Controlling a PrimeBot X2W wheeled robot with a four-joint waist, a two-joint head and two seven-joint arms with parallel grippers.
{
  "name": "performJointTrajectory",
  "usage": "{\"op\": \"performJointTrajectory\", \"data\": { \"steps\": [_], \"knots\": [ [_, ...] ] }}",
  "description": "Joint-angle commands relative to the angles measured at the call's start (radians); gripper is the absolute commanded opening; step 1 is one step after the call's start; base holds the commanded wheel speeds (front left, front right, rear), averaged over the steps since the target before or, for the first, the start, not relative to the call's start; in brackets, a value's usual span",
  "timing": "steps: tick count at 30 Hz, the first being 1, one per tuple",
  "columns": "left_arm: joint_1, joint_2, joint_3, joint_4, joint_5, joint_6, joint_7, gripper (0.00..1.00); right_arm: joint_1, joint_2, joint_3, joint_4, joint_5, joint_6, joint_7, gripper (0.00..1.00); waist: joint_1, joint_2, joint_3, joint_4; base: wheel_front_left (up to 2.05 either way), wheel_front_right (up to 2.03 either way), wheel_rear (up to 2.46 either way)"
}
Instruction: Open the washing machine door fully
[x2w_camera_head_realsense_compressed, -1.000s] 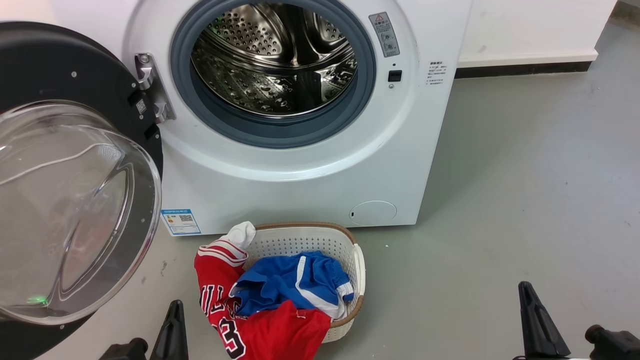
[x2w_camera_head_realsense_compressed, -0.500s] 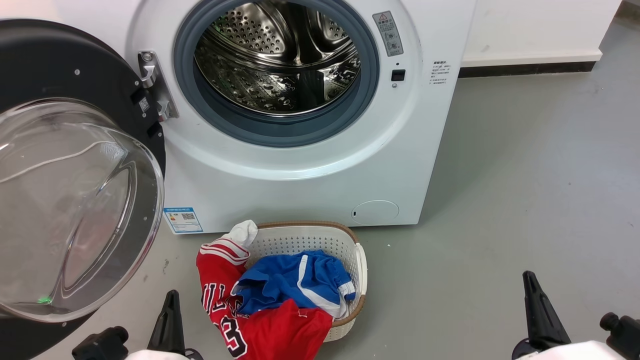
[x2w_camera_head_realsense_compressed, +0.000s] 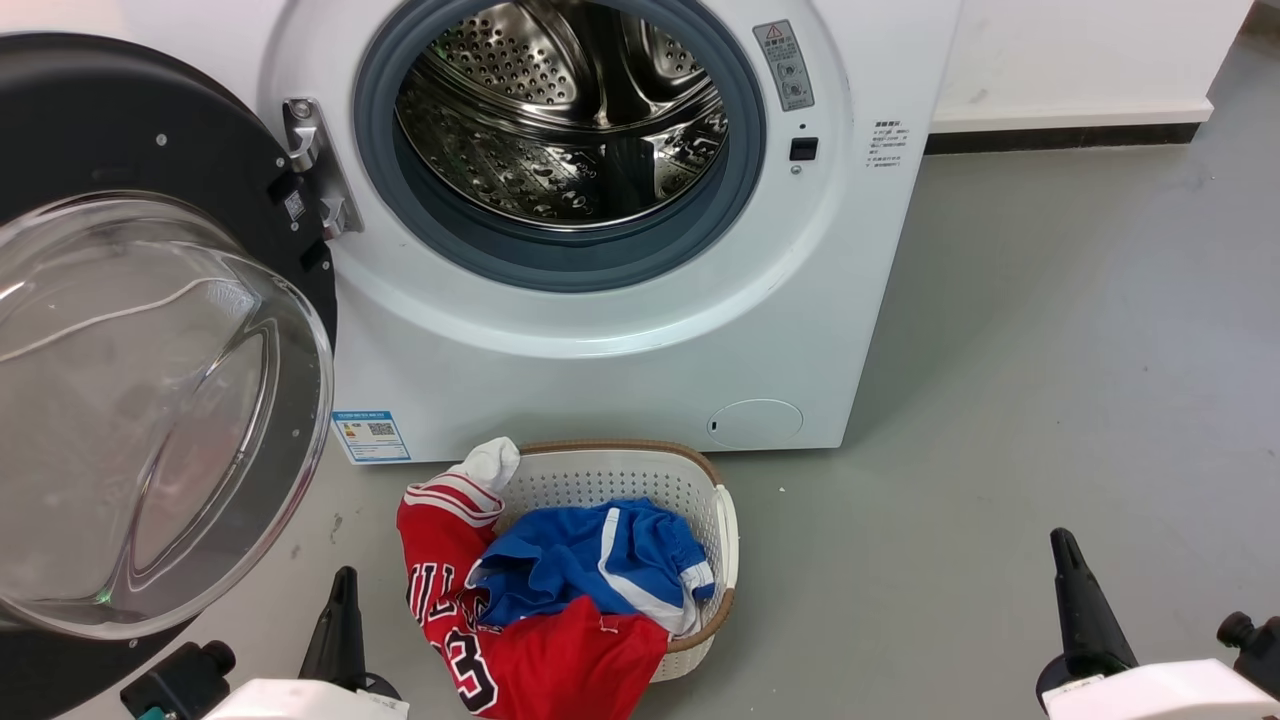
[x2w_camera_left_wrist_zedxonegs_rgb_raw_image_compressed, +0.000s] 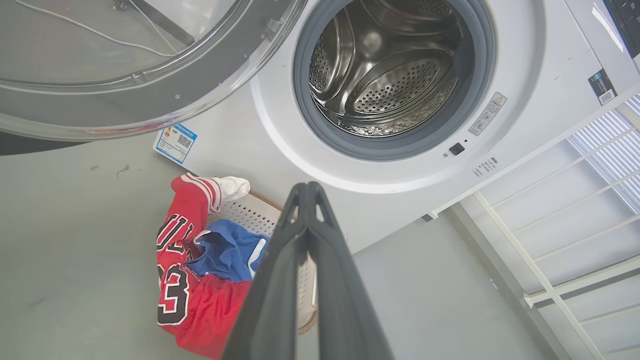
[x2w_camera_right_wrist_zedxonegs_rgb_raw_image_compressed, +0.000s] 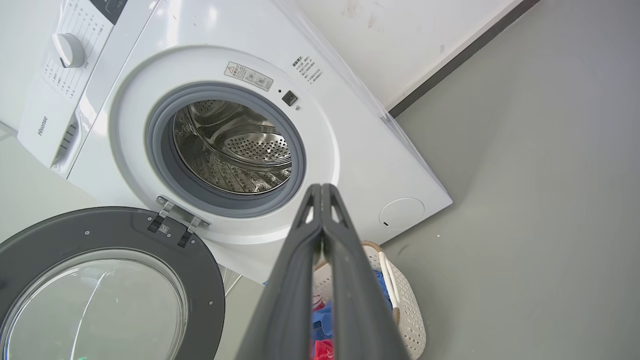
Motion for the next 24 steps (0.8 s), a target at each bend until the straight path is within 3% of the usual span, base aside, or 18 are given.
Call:
{"op": "performJointTrajectory", "data": {
  "steps": [1, 24],
  "knots": [
    [-0.030, 0.000, 0.008, -0.005, -0.043, -0.007, 0.010, 0.00, -0.030, -0.008, -0.003, -0.003, 0.042, 0.000, 0.008, 0.00, 0.0000, 0.0000, 0.000, 0.001, 0.00, 0.00, 0.00],
    [-0.086, 0.000, 0.029, 0.030, -0.333, -0.033, 0.081, 0.00, -0.088, -0.012, -0.021, 0.041, 0.318, 0.000, 0.076, 0.00, 0.0000, 0.0000, 0.004, 0.013, 0.00, 0.00, 0.00]
  ]
}}
